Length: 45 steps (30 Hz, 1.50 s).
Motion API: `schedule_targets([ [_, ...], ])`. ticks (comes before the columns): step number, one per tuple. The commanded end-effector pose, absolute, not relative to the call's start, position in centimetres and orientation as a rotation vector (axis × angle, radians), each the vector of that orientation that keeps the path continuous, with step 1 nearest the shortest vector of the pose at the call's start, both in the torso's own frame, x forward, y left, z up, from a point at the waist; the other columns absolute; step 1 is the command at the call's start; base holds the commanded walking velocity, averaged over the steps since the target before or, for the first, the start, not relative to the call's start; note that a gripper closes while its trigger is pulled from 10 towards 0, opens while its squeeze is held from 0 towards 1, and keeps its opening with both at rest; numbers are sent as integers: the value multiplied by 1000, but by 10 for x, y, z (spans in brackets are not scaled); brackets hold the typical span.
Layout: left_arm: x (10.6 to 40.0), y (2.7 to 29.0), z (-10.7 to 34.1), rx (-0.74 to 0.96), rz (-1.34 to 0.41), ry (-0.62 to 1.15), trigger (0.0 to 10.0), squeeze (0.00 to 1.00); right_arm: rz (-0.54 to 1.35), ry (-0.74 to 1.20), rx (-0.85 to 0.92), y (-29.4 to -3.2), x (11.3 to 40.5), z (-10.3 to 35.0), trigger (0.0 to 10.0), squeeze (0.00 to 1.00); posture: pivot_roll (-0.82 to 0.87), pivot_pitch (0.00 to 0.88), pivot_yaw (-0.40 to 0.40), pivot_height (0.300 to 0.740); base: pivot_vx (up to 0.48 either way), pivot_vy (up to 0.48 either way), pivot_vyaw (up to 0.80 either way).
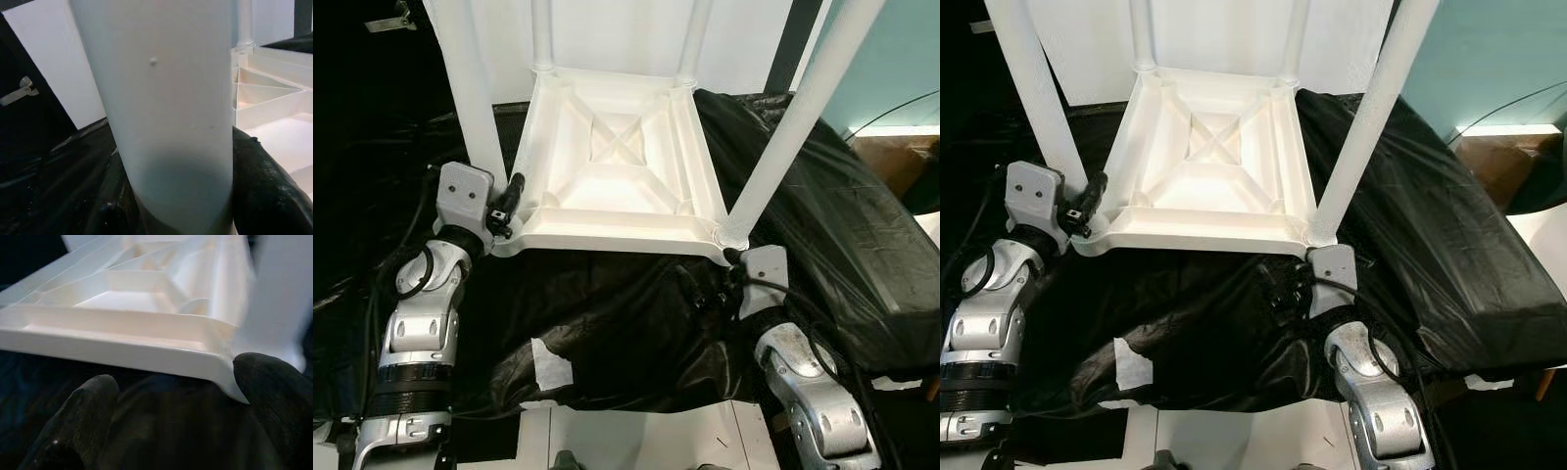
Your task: Building children table
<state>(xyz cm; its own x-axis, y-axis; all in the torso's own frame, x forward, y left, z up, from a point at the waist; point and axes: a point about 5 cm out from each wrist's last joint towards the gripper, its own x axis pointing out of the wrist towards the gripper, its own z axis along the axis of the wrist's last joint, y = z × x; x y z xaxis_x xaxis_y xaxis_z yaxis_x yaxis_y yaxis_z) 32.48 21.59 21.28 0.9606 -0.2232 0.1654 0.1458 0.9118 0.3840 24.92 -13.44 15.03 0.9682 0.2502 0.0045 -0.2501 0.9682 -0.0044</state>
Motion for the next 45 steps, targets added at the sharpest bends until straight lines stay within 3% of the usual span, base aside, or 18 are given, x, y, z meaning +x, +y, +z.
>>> schedule_targets([
  [1,325,233,223,655,1,-248,10000,0,221,15,9,-141,249,147,10000,0,-12,63,29,740,0,0,0],
  [18,336,243,244,864,54,-277,10000,0,305,64,11,-130,245,144,10000,0,-18,63,38,740,0,0,0],
  [22,338,242,235,787,25,-232,10000,0,320,67,-1,-127,243,143,10000,0,-20,63,41,740,0,0,0],
  [25,336,236,203,549,-44,-104,10000,0,298,72,-14,-131,244,142,10000,0,-22,68,41,740,0,0,0],
  [31,332,226,186,421,-111,-56,10000,0,283,81,-24,-134,244,141,10000,0,-17,69,37,740,0,0,0],
  [35,318,206,162,174,-232,8,10000,0,286,86,-31,-133,246,141,10000,0,-14,66,34,740,0,0,0],
  [45,296,168,127,28,-397,114,10000,0,280,84,-38,-133,249,141,10000,0,-11,71,34,740,0,0,0],
])
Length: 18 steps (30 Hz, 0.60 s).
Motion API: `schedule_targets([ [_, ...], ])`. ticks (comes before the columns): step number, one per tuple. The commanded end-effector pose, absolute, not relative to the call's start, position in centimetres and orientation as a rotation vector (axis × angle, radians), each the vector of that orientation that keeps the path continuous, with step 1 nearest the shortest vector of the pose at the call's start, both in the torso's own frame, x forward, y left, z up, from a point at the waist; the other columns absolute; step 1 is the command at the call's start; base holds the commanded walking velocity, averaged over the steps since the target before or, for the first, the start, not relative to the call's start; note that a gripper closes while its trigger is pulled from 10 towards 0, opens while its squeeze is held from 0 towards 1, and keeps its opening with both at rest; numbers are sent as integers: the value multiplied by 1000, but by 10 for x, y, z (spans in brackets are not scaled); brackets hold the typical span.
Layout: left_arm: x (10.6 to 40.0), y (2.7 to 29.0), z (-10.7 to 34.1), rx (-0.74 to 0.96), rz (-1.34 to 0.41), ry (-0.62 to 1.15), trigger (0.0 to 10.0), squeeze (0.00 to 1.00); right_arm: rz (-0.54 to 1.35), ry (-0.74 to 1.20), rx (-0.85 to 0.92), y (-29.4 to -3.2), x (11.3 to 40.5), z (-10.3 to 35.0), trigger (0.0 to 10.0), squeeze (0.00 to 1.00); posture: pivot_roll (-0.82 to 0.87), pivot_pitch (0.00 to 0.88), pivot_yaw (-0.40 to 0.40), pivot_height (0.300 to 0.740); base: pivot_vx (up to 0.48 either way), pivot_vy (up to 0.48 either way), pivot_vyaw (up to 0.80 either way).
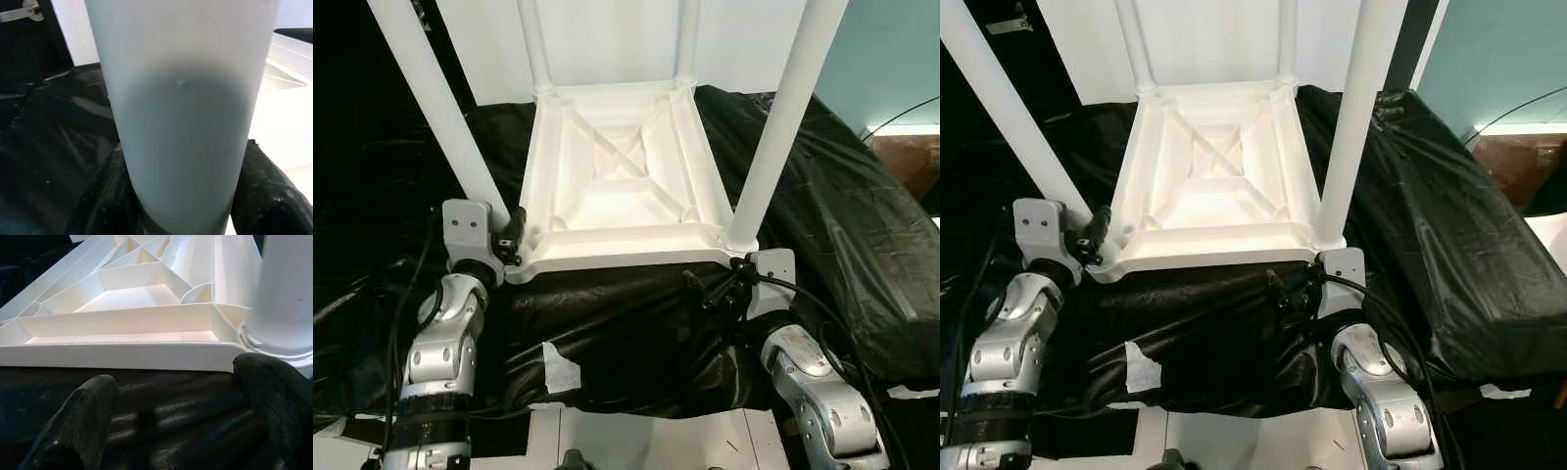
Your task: Building children table
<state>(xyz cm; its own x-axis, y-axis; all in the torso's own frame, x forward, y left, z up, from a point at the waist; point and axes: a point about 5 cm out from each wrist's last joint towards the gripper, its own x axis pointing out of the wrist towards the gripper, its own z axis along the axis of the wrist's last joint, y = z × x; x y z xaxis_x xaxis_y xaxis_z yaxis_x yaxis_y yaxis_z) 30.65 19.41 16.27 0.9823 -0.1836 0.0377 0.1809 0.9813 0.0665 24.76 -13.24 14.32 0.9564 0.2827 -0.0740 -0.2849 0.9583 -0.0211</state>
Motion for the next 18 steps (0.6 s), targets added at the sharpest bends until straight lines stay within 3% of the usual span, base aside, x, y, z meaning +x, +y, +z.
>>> schedule_targets([
  [1,294,161,118,42,-412,145,10000,0,279,83,-39,-132,249,141,10000,0,-14,73,33,740,0,0,0],
  [9,291,138,101,37,-490,239,10000,0,263,74,-49,-133,251,142,10000,0,-27,73,34,740,0,0,0],
  [10,293,137,98,11,-481,267,10000,110,259,72,-52,-133,251,143,10000,0,-32,71,34,740,0,0,0],
  [12,296,134,97,-21,-480,288,10000,75,257,71,-54,-134,251,143,10000,0,-39,70,33,740,0,0,0],
  [13,297,132,97,-42,-482,300,10000,0,255,70,-55,-134,251,143,10000,0,-39,70,33,740,0,0,0],
  [18,301,125,91,-143,-519,411,10000,0,252,66,-64,-133,251,144,10000,0,-47,65,34,740,0,0,0],
])
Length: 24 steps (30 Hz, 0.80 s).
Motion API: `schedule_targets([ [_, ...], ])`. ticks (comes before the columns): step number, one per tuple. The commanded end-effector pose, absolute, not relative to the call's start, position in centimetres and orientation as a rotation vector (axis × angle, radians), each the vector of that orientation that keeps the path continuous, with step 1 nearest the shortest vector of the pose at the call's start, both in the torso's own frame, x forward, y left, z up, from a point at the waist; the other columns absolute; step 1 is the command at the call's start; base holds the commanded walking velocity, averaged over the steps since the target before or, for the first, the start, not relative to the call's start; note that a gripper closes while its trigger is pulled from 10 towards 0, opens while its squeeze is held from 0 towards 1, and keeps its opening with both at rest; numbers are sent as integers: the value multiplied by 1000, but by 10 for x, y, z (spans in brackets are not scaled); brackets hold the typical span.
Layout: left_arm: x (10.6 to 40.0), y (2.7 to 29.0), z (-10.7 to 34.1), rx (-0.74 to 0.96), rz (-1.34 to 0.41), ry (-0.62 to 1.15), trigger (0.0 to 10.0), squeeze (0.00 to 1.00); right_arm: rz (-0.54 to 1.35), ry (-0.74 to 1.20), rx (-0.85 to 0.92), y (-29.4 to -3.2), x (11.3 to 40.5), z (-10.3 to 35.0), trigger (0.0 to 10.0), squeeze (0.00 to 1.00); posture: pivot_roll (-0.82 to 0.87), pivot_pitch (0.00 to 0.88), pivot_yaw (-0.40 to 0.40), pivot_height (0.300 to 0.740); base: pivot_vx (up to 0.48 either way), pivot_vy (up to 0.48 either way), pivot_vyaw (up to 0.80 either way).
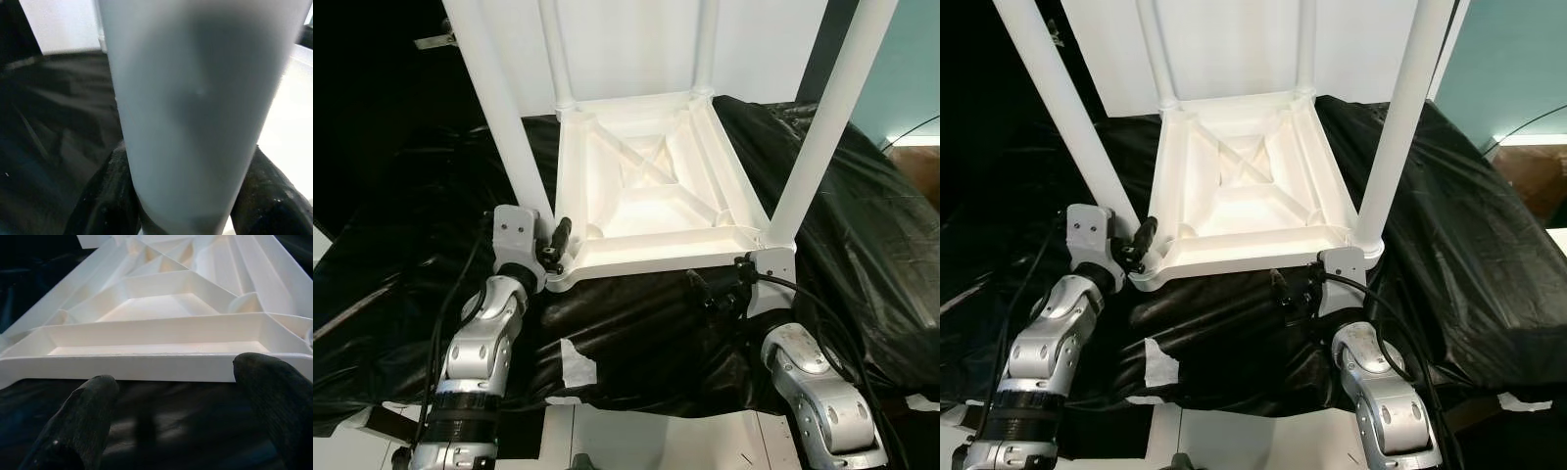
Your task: Building children table
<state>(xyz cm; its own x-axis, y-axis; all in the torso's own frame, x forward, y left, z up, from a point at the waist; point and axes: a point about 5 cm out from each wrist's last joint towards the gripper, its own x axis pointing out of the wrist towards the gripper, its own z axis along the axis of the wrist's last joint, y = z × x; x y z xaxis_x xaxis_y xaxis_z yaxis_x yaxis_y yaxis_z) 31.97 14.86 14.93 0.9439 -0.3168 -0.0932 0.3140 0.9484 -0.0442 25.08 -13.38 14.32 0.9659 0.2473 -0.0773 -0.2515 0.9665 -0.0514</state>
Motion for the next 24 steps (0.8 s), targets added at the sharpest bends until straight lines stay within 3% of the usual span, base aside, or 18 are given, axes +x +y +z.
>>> schedule_targets([
  [1,301,120,87,-221,-551,470,10000,0,249,64,-67,-133,251,144,10000,0,-49,64,35,740,0,0,0],
  [9,307,118,78,-481,-505,611,10000,0,243,57,-75,-132,252,145,10000,0,-50,63,34,740,0,0,0],
  [19,305,114,79,-525,-531,616,10000,0,249,59,-79,-130,251,145,10000,0,-49,70,35,740,0,0,0],
  [24,294,102,84,-760,-652,698,10000,0,249,65,-82,-130,250,143,10000,0,-47,76,35,740,0,0,0],
])
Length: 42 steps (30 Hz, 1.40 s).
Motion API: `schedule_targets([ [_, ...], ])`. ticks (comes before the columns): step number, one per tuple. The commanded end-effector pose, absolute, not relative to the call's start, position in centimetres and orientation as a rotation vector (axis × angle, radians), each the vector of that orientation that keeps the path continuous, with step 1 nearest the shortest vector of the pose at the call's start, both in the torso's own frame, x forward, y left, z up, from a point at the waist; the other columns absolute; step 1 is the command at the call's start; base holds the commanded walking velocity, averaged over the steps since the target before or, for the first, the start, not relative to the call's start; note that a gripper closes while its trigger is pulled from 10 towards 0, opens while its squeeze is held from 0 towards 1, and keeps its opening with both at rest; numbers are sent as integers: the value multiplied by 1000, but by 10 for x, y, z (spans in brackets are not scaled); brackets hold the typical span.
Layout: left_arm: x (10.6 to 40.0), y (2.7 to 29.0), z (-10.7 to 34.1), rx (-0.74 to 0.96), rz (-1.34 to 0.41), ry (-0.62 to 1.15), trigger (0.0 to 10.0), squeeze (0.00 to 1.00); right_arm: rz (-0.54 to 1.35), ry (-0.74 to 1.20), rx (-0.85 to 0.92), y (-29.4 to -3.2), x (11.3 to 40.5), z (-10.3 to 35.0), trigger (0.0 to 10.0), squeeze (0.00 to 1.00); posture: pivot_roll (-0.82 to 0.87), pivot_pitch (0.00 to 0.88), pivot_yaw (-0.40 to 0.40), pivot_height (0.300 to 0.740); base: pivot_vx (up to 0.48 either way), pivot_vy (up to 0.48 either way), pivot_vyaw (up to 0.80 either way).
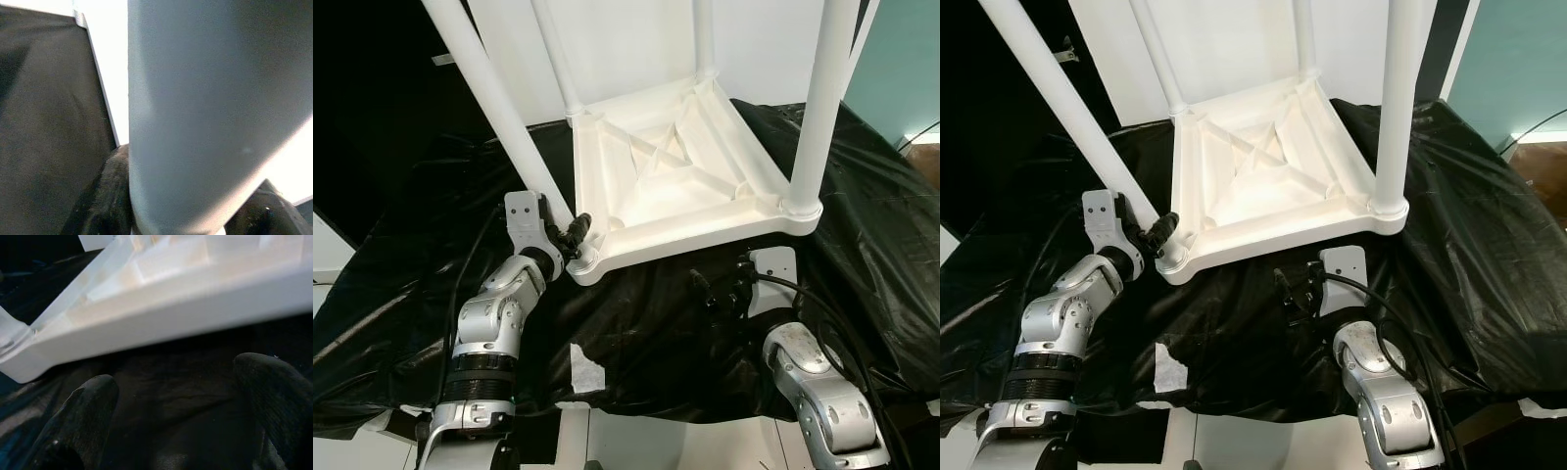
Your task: Building children table
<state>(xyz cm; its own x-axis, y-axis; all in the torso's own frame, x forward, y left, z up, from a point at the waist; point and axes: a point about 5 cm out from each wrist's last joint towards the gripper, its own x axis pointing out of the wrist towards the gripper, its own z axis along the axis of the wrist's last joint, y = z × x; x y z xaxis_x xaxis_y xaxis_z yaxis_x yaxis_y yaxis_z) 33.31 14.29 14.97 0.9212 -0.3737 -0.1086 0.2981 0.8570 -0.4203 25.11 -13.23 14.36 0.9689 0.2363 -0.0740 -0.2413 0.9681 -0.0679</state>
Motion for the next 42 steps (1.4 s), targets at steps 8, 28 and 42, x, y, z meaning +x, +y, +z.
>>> schedule_targets([
  [8,271,87,98,-1044,-909,797,10000,0,248,67,-85,-130,249,142,10000,0,-50,75,36,740,0,0,0],
  [28,231,74,112,-1219,-1284,1003,10000,0,241,63,-101,-131,248,144,10000,0,-69,78,36,740,0,0,0],
  [42,251,68,94,-1174,-960,943,10000,0,245,64,-99,-128,247,144,10000,0,-61,81,38,740,0,0,0],
])
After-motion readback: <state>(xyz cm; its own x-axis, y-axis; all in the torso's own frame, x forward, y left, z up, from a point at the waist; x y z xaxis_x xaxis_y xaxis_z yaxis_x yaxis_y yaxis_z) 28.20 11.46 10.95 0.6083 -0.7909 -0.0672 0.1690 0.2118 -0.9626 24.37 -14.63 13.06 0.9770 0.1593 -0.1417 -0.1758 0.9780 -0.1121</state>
